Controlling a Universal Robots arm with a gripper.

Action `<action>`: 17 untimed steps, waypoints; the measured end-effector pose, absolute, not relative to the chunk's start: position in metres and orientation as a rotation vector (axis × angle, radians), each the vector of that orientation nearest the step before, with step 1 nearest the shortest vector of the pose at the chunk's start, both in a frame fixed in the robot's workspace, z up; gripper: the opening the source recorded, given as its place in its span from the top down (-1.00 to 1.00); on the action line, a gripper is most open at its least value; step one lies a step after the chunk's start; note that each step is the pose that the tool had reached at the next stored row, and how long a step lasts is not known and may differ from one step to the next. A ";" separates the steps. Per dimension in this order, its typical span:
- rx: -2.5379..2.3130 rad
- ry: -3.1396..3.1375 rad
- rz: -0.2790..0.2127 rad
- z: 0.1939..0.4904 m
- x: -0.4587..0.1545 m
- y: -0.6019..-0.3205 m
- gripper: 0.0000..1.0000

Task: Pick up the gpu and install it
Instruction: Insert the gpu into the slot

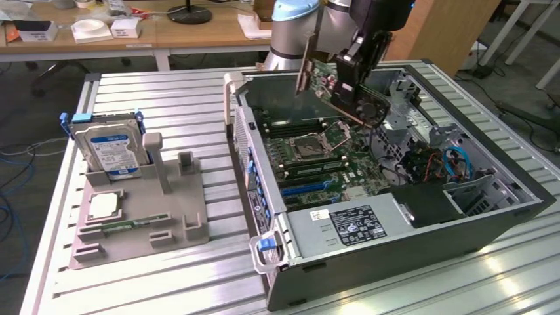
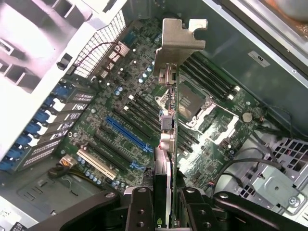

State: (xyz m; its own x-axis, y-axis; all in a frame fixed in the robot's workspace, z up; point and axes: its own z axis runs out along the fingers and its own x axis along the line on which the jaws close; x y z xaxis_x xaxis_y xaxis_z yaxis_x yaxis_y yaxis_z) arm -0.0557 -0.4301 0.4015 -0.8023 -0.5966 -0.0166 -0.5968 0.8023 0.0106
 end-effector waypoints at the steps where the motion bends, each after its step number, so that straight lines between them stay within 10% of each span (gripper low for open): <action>1: -0.995 2.967 0.024 0.401 -0.056 -0.430 0.47; 17: -1.153 2.910 0.025 0.402 -0.056 -0.430 0.47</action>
